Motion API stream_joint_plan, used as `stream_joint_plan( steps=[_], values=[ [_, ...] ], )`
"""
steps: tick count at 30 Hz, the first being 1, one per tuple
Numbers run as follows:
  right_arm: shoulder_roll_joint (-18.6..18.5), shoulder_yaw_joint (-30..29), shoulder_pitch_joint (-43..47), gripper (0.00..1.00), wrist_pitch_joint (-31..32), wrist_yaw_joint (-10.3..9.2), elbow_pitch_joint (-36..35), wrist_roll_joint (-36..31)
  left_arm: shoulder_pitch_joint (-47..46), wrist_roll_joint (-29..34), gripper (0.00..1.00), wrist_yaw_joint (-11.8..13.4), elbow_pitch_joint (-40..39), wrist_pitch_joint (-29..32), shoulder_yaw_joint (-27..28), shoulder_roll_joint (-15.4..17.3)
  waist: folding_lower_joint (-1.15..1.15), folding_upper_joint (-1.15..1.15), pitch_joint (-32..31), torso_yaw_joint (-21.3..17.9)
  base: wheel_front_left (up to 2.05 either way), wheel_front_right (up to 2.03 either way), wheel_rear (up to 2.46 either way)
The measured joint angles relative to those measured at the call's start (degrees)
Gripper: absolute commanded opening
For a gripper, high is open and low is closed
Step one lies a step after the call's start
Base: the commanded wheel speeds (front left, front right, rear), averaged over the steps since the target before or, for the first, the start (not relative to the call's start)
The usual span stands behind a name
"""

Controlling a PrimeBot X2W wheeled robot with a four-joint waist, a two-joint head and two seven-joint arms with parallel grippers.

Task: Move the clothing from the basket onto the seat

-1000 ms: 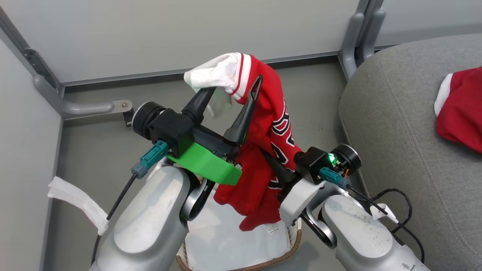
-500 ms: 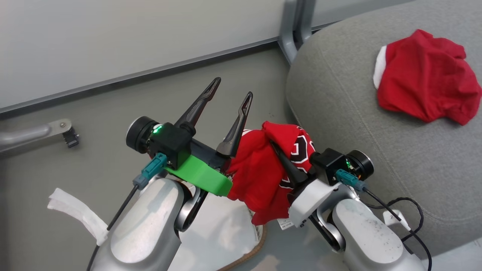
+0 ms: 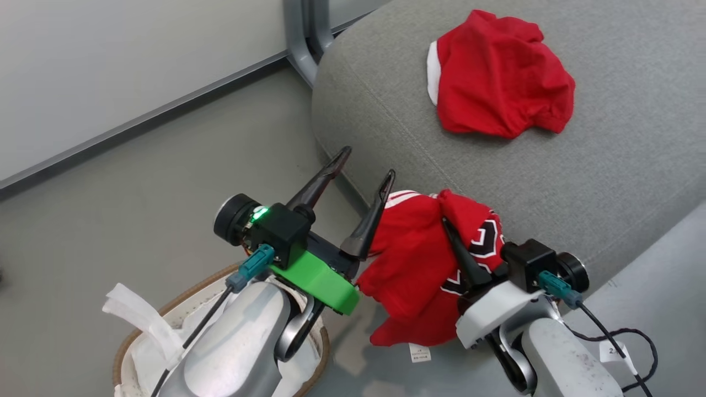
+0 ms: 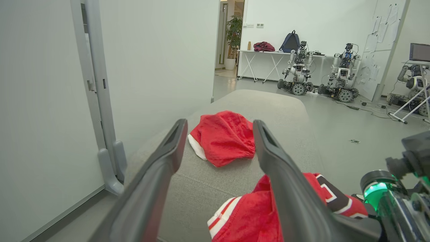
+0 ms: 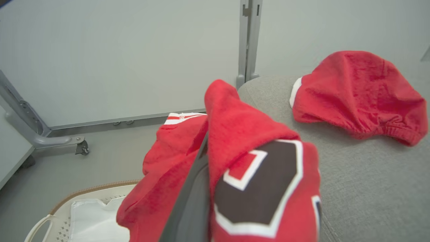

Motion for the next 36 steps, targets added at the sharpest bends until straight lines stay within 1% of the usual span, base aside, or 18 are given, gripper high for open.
stream_joint_plan(
  steps=[4, 8, 11, 15, 18, 20, 23, 26, 30, 32, 36],
  values=[
    [-0.08, -2.64, 2.42, 0.00, 0.00, 0.00, -1.72, -1.21, -0.57, -1.24, 1.00, 0.00, 0.63, 0.00, -1.58, -0.14, 0.00, 0.00, 0.66, -1.99, 0.00, 0.00, 0.00],
    [0.01, -3.76, 2.90, 0.00, 0.00, 0.00, -2.63, -2.31, -0.66, -1.83, 1.00, 0.00, 0.92, 0.00, -2.09, 0.03, 0.00, 0.00, 1.81, -2.54, 0.00, 0.00, 0.00],
    [-0.03, -3.85, 1.44, 0.00, 0.00, 0.00, -2.59, -3.87, -0.44, -1.96, 1.00, 0.00, 1.02, 0.00, -2.13, 0.58, 0.00, 0.00, 2.58, -2.62, 0.00, 0.00, 0.00],
    [-1.99, -4.05, -4.17, 0.00, 0.00, 0.00, -2.44, -5.02, 1.05, -1.93, 1.00, 0.00, 1.01, 0.00, -0.69, 1.77, 0.00, 0.00, 3.87, -2.59, 0.00, 0.00, 0.00],
    [-4.47, -4.46, -9.89, 0.00, 0.00, 0.00, -2.10, -5.71, 2.59, -1.58, 1.00, 0.00, 0.66, 0.00, 0.63, 2.55, 0.00, 0.00, 5.04, -2.54, 0.00, 0.00, 0.00],
    [-6.84, -5.65, -14.32, 0.00, 0.00, 0.00, -1.70, -6.57, 3.26, -1.16, 1.00, 0.00, 0.48, 0.00, 0.96, 3.18, 0.00, 0.00, 5.95, -2.26, 0.00, 0.00, 0.00],
    [-9.04, -7.51, -20.08, 0.00, 0.00, 0.00, -1.00, -7.57, 4.00, -0.67, 1.00, 0.00, -0.01, 0.00, 1.35, 3.79, 0.00, 0.00, 7.22, -1.66, 0.00, 0.00, 0.00],
    [-11.04, -9.56, -25.69, 0.00, -0.01, 0.00, 0.41, -8.79, 4.56, -0.55, 1.00, 0.00, -0.30, 0.00, 1.25, 5.02, 0.00, 0.00, 8.85, -0.92, 0.00, 0.00, 0.00],
    [-14.62, -13.02, -32.58, 0.00, 0.00, 0.00, 4.09, -10.59, 4.51, -0.21, 1.00, 0.00, -1.03, 0.00, 0.66, 6.60, 0.00, 0.00, 11.32, 0.54, 0.00, 0.00, 0.00],
    [-15.63, -15.16, -35.72, 0.00, -0.01, 0.00, 5.61, -11.26, 4.36, -0.21, 1.00, 0.00, -1.25, 0.00, 0.60, 7.46, 0.00, 0.00, 12.55, 1.25, 0.00, 0.00, 0.00],
    [-18.02, -20.51, -41.77, 0.00, -0.01, 0.00, 9.53, -14.68, 3.32, -0.22, 1.00, 0.00, -1.76, 0.00, -0.05, 9.15, 0.01, 0.00, 15.30, 2.75, 0.00, 0.00, 0.00]
  ],
)
